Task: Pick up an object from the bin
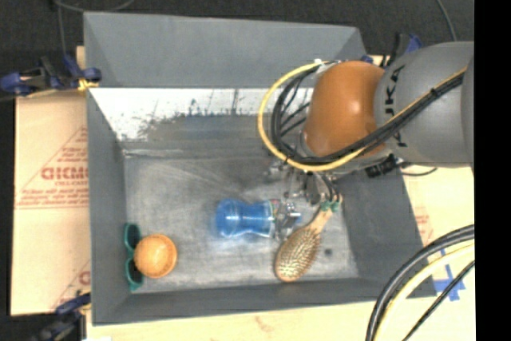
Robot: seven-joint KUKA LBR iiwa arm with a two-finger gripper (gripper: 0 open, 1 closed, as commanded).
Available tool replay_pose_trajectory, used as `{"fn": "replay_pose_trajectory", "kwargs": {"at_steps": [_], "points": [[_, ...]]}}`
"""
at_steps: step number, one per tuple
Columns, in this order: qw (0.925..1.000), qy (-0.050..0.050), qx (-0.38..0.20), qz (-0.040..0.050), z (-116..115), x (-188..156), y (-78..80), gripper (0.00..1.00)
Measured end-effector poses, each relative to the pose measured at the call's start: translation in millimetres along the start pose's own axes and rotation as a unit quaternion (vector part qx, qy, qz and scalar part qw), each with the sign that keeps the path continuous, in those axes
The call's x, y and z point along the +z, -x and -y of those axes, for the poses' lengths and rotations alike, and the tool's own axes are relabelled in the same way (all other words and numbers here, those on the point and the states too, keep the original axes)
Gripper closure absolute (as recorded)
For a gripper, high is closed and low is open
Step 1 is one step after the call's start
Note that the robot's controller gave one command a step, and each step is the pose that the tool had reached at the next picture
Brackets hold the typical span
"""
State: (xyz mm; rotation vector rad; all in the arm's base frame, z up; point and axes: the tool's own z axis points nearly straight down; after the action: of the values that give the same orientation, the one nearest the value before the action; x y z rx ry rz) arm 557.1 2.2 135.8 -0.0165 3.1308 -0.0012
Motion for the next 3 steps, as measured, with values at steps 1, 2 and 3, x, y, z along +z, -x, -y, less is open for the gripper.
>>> {"fn": "replay_pose_trajectory", "kwargs": {"at_steps": [1, 2, 3], "points": [[0.9986, 0.003, 0.053, -0.0057, 18, 55, 15.8, 1.00], [0.9986, 0.003, 0.053, -0.0057, 18, 55, 15.8, 1.00], [0.9983, 0.001, 0.057, -0.0060, 21, 25, 16.5, 1.00]]}}
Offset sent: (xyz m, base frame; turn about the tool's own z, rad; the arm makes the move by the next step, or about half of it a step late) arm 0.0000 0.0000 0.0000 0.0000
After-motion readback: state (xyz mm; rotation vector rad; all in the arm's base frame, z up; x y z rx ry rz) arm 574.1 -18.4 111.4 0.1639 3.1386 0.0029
